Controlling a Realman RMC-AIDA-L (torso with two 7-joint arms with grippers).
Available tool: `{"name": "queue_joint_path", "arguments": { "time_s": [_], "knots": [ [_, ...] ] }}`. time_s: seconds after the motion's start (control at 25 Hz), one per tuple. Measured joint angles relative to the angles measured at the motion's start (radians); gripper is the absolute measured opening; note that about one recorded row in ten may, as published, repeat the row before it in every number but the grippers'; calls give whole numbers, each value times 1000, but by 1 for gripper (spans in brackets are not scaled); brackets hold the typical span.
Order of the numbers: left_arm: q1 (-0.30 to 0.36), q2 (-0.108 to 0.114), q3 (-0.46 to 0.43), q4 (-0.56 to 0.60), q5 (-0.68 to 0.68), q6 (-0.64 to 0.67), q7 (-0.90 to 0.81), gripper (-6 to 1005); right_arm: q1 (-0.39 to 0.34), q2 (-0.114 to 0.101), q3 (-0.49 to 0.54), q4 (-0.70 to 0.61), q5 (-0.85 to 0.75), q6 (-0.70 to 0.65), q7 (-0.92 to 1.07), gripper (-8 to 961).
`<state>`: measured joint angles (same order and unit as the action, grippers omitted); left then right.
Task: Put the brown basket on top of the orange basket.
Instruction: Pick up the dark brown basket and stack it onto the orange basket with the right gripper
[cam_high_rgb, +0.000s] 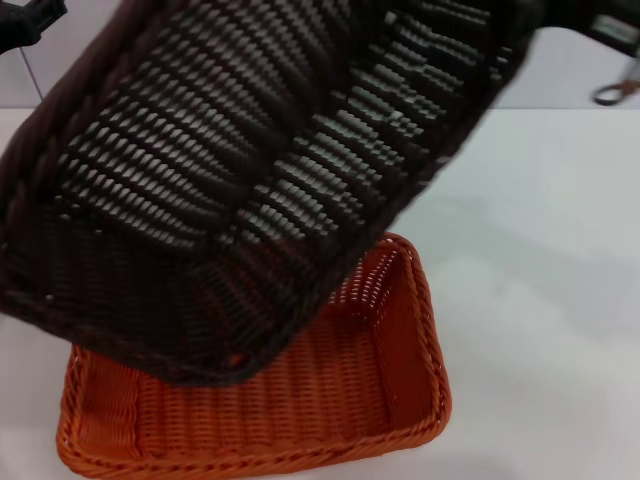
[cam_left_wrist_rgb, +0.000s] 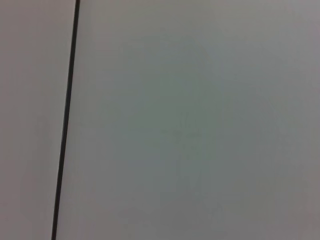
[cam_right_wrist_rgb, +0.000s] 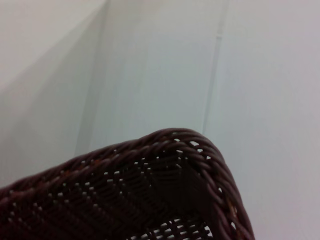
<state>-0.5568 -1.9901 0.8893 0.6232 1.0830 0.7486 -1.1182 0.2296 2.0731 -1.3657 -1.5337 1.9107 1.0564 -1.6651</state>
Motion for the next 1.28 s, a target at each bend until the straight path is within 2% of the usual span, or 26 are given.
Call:
{"name": "queue_joint_path", "arguments": {
  "time_s": [0.08, 0.32, 0.68, 0.84, 1.28],
  "knots": [
    [0, 0, 2, 0, 0, 0, 0, 797, -2, 0, 40, 88, 45, 65, -1, 146],
    [0, 1, 7, -2, 0, 0, -5, 797, -15, 5, 26, 207, 91, 96, -70, 146],
    [3, 1, 8, -3, 0, 0, -5, 797, -60, 9, -134, 360, 279, 107, -311, 146],
    [4, 1, 8, -5, 0, 0, -1, 797, -63, 9, -172, 402, 322, 110, -360, 146],
    [-7, 3, 12, -14, 56, -18, -8, 797, -99, 13, -376, 558, 574, 135, -608, 146]
  ]
}}
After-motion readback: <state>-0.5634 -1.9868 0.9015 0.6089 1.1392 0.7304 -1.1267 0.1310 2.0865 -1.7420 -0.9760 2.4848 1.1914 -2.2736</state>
